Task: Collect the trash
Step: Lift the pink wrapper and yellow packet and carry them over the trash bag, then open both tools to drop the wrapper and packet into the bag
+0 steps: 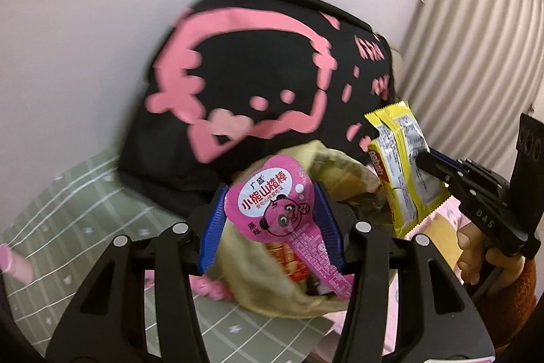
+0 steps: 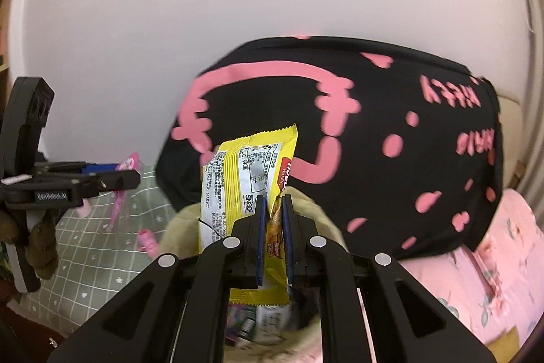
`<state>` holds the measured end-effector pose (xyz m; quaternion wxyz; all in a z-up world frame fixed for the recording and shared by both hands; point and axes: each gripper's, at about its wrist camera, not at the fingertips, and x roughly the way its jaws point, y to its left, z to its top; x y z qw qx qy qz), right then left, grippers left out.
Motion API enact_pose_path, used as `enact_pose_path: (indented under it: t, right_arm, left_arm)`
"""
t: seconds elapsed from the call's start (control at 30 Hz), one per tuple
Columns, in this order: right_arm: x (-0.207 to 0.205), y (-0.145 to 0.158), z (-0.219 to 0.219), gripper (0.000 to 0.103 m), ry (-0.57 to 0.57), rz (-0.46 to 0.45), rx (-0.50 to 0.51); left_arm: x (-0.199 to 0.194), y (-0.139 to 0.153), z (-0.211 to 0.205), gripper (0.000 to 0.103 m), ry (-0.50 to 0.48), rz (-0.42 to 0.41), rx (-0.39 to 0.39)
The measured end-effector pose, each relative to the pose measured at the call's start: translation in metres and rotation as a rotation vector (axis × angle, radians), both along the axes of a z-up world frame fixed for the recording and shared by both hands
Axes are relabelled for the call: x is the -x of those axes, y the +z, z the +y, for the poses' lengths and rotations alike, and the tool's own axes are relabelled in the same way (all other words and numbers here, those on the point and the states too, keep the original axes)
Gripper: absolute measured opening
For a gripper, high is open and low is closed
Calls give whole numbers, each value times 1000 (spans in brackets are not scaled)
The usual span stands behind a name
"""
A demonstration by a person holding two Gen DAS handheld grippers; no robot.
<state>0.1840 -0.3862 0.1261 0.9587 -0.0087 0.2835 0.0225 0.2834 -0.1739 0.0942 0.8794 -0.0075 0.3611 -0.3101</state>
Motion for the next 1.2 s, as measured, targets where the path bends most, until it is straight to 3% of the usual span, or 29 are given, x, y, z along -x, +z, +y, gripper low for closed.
enact_pose_path:
  t: [0.3, 0.6, 0.97, 1.2]
  right_arm:
    - [4, -12, -31, 10, -42, 17, -45]
    - [-10, -32, -26, 10, 40, 65, -52]
    - [-36, -69, 4, 10, 199, 180, -75]
    - [-28, -85, 24, 15, 167, 229, -57]
  left_arm:
    - [-13, -32, -54, 49, -88, 116, -5]
    - [-17, -39, -51, 51, 21, 133, -22]
    - [-2, -34, 2, 51, 233, 85, -93]
    - [25, -38, 65, 51, 331, 87, -75]
